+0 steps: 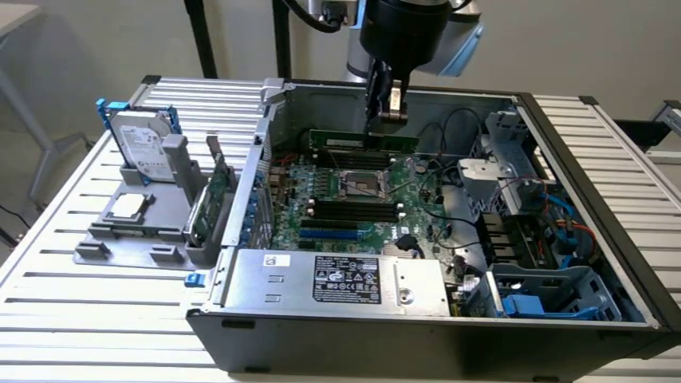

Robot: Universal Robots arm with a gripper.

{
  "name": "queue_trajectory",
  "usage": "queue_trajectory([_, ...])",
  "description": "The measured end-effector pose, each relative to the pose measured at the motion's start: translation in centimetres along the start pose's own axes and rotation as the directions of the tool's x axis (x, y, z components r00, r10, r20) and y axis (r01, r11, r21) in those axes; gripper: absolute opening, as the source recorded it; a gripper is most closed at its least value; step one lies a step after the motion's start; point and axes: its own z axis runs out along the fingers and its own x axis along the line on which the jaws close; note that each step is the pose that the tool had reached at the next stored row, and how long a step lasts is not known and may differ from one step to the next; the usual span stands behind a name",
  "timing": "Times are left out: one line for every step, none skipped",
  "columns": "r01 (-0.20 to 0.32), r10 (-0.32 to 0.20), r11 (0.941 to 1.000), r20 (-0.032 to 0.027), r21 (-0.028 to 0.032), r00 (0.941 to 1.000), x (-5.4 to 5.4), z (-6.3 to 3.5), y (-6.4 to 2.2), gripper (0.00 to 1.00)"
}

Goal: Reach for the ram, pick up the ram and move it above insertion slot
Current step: 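Pick up the ram and move it above insertion slot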

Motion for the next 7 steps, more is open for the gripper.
queue_trajectory([0.0,0.0,1.0,0.0,0.0,1.0,0.0,0.0,0.0,0.14])
queue_trajectory([0.0,0.0,1.0,0.0,0.0,1.0,0.0,0.0,0.0,0.14])
queue_trajectory([0.0,0.0,1.0,0.0,-0.0001,1.0,0.0,0.0,0.0,0.14])
queue_trajectory([0.0,0.0,1.0,-0.0001,0.0,1.0,0.0,0.0,0.0,0.14])
queue_trajectory([0.0,0.0,1.0,-0.0001,-0.0001,1.0,0.0,0.0,0.0,0.14])
queue_trajectory([0.0,0.0,1.0,0.0,0.0,1.0,0.0,0.0,0.0,0.14])
queue_trajectory([0.0,0.0,1.0,0.0,0.0,1.0,0.0,0.0,0.0,0.14])
